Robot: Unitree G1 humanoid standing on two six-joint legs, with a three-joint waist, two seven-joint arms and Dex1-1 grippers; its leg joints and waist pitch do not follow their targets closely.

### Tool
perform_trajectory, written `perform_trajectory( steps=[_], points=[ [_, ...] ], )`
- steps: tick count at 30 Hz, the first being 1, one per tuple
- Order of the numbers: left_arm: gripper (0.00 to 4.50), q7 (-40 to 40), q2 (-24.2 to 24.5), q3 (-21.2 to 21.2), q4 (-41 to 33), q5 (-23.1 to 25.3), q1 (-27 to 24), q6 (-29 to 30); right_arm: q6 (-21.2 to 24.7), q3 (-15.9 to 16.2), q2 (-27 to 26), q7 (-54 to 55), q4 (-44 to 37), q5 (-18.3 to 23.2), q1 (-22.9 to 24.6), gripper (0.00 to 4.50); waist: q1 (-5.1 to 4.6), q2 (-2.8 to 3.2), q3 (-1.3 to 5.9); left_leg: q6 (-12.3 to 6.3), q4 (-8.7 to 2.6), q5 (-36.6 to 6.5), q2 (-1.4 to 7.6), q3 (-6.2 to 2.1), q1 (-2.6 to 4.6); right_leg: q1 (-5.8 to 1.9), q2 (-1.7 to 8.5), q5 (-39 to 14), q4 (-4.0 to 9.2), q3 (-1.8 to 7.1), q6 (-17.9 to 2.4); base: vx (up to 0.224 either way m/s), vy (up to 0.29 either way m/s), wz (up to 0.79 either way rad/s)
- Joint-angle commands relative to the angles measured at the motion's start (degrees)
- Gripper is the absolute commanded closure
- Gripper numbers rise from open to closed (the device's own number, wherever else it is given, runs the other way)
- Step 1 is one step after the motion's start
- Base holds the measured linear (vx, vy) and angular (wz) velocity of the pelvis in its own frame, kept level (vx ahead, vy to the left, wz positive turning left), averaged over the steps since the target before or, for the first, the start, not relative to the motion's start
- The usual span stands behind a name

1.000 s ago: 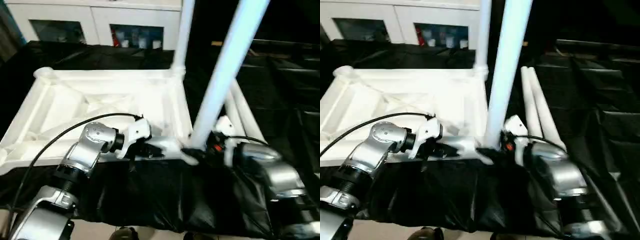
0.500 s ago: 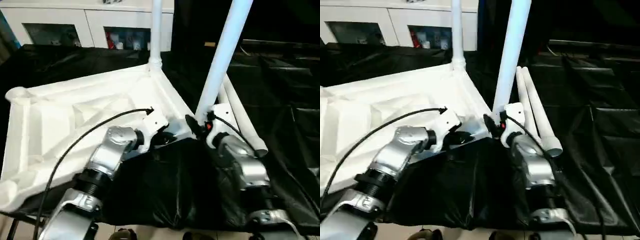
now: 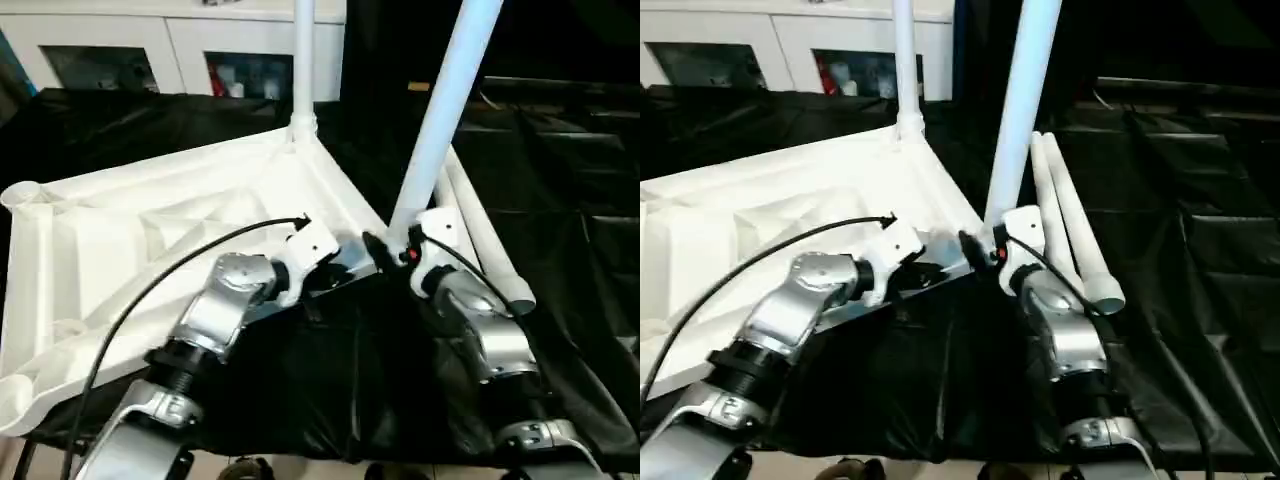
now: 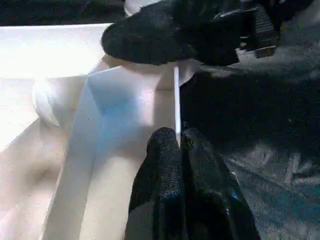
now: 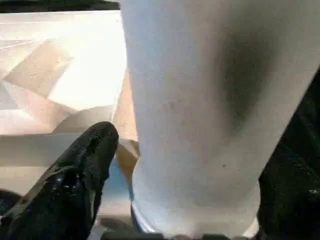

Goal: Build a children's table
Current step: Rotate leg to tighten

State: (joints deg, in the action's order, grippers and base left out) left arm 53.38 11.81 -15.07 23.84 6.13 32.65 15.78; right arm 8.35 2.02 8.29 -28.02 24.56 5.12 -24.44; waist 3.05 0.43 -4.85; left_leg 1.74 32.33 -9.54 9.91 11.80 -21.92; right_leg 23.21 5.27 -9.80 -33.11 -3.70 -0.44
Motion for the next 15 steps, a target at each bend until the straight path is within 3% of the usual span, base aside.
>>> perform_trajectory(
  steps=[1, 4, 7, 11, 15],
  points=[
    [4.5, 4.4, 0.7, -2.9, 1.3, -0.7, -0.7, -2.2, 0.0, 5.9, 1.1, -9.9, -4.0, 1.5, 0.9, 0.4, 0.13, -0.48, 3.62, -4.47, -3.62, -11.0, 3.29, -1.69, 0.75, -2.68, 3.54, -9.7, 3.29, 2.74, -12.0, 0.0, 0.0, 0.0],
    [4.5, 6.6, 2.1, -3.1, 1.6, -1.0, -0.7, -3.5, 0.4, 7.3, 3.8, -14.7, -6.0, 2.2, 1.9, 0.4, 0.2, -0.5, 3.75, -5.43, -3.34, -9.5, 3.38, -1.53, 0.94, -2.62, 3.52, -7.0, 2.96, 2.7, -13.5, 0.0, 0.0, 0.0],
    [4.5, 10.9, 4.7, -3.4, 2.0, -1.5, -0.6, -6.0, 1.3, 9.1, 8.4, -22.6, -9.3, 3.4, 3.4, 0.4, 0.39, -0.66, 3.63, -6.14, -3.32, -9.8, 3.44, -1.49, 1.04, -2.65, 3.47, -8.1, 3.06, 2.65, -14.1, 0.0, 0.0, 0.0],
    [4.5, 14.3, 6.4, -3.6, 2.2, -2.2, -0.6, -7.6, 2.7, 9.6, 11.1, -27.7, -11.4, 5.2, 4.0, 0.4, 0.6, -0.62, 3.49, -5.25, -3.49, -12.0, 3.73, -1.55, 1.21, -2.48, 3.58, -11.8, 3.24, 2.66, -13.8, 0.0, 0.0, 0.0],
    [4.5, 18.2, 8.4, -4.3, 3.9, -2.6, 0.0, -9.8, 4.1, 10.7, 14.2, -33.9, -13.3, 6.7, 4.2, 0.75, 0.97, -0.89, 3.42, -4.57, -3.47, -12.3, 3.76, -1.42, 1.52, -2.29, 3.52, -12.5, 3.34, 2.74, -13.8, 0.0, 0.0, 0.0]
  ],
)
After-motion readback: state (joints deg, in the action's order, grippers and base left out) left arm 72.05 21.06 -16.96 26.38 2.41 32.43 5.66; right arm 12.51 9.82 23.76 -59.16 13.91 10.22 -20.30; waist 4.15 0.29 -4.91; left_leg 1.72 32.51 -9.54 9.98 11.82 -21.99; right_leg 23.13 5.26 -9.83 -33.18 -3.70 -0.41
